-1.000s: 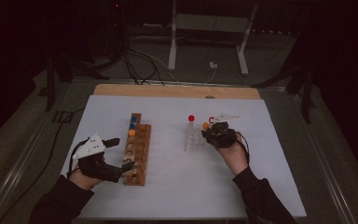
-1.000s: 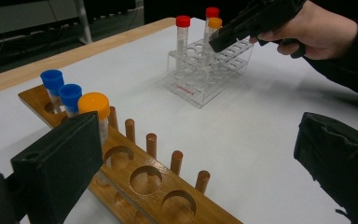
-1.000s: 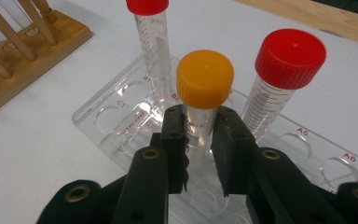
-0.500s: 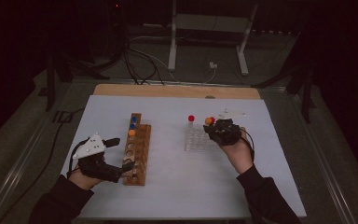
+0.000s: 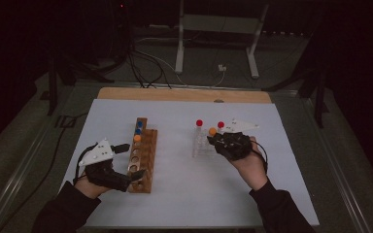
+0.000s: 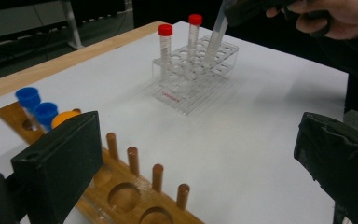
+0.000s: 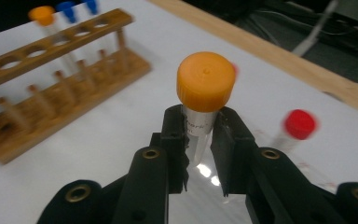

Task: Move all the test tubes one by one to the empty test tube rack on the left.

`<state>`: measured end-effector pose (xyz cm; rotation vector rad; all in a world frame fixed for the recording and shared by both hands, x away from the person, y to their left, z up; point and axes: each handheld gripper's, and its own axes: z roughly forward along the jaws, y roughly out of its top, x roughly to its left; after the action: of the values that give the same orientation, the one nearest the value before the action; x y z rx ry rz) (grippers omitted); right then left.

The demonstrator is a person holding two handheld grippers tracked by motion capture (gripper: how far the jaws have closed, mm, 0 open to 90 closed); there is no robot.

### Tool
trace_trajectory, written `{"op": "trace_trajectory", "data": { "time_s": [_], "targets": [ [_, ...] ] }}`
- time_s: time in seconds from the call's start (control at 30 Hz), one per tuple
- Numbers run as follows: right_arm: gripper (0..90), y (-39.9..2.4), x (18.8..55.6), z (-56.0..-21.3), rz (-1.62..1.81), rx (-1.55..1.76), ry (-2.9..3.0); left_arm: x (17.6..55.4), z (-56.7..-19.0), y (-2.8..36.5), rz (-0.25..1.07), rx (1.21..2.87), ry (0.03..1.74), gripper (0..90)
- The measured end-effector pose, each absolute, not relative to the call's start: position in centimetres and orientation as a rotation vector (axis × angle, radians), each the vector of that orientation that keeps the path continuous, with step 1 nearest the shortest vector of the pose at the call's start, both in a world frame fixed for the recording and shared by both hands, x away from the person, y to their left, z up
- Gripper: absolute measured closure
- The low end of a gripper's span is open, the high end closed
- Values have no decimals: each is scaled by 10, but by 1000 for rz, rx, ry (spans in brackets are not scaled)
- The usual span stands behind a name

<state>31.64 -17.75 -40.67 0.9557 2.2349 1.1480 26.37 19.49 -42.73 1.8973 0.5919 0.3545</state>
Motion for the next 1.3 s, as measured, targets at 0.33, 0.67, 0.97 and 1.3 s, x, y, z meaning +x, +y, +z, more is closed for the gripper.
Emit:
{"op": "trace_trajectory", "data": {
  "time_s": [0.33, 0.67, 0.97, 1.3],
  "targets": [
    [754, -156, 294, -426, 1157, 866, 2362, 264, -425, 177, 331, 1922, 552, 22],
    [754, -141, 275, -437, 1168, 807, 2444, 267, -424, 155, 300, 1951, 496, 43],
    [753, -132, 266, -443, 1170, 767, 2499, 269, -422, 131, 284, 1969, 429, 165],
    [753, -128, 266, -443, 1181, 755, 2511, 272, -423, 99, 282, 1998, 368, 388]
  ]
}}
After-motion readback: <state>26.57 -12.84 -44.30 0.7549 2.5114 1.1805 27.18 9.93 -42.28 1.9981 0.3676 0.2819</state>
